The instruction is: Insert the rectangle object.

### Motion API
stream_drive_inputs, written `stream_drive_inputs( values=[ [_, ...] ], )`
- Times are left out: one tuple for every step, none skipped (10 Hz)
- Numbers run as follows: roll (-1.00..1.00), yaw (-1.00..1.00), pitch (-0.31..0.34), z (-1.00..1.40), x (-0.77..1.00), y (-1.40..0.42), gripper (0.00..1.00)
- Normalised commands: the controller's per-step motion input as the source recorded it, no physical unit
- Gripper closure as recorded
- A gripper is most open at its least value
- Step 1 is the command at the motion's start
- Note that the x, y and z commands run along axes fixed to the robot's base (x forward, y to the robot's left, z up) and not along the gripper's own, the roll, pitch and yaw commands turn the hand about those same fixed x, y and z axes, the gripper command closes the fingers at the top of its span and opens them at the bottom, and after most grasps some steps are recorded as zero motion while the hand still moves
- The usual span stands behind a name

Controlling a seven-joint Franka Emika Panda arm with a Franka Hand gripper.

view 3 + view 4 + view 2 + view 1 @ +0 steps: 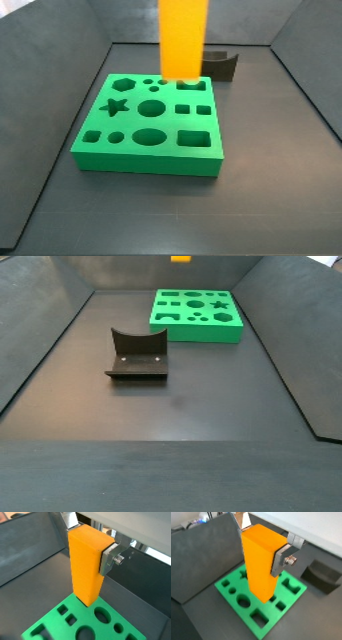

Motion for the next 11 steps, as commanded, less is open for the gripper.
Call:
stream_drive_inputs(
  values=[
    [0.07,-0.11,0.001,-0.75,0.74,-0.39,1.00],
    [0.09,-0.04,0.063,-0.70,0.69,-0.26,1.00],
    [0.06,0.00,0.029,-0.62,0.24,0.00,1.00],
    [0.03,0.06,0.000,-0.55,0.00,-0.04,1.00],
    [0.00,0.13,0.000,-0.51,0.00,-0.01,1.00],
    [0.00,0.07,0.000,-0.45,0.13,-0.10,1.00],
    [0.00,0.04,0.031,-0.41,0.21,-0.13,1.00],
    [0.00,0.02,0.044,-0.37,0.23,-0.11,1.00],
    [0.00,0.00,0.074,-0.39,0.27,0.00,1.00],
    [0.00,-0.05,0.106,-0.35,0.24,0.00,1.00],
    [0.02,-0.10,0.073,-0.32,0.00,0.20,1.00]
  ],
)
